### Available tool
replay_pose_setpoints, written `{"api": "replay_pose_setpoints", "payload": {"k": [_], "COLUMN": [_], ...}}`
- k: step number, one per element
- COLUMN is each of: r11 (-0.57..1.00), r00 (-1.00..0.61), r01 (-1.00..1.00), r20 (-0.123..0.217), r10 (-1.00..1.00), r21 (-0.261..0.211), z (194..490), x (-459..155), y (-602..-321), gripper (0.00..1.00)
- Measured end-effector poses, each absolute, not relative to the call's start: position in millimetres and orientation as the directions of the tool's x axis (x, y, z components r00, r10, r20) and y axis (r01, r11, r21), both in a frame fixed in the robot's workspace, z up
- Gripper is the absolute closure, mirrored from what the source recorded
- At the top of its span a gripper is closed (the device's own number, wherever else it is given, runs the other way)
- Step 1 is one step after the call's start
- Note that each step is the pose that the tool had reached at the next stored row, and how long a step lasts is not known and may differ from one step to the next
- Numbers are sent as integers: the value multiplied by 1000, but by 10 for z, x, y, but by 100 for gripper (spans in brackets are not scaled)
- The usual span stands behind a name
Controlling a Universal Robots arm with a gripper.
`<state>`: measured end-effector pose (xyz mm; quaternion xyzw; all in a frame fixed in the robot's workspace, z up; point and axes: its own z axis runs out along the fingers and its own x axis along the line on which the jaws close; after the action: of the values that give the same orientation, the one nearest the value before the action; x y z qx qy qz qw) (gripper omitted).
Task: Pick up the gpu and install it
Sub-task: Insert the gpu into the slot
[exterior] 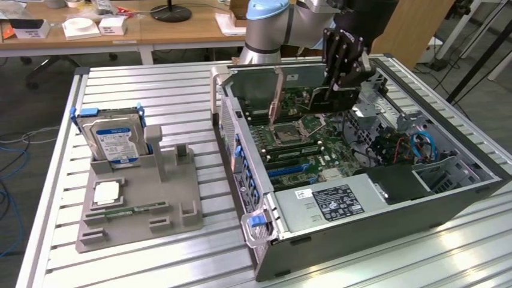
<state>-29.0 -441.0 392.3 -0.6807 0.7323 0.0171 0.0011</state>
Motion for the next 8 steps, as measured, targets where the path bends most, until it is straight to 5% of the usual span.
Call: {"api": "replay_pose_setpoints", "payload": {"k": [8], "r11": [73], "r00": [-73], "r01": [-997], "r20": [-25], "r10": [-997], "r21": [24], "z": [3896], "x": [-289], "y": [-4411], "gripper": [74]}}
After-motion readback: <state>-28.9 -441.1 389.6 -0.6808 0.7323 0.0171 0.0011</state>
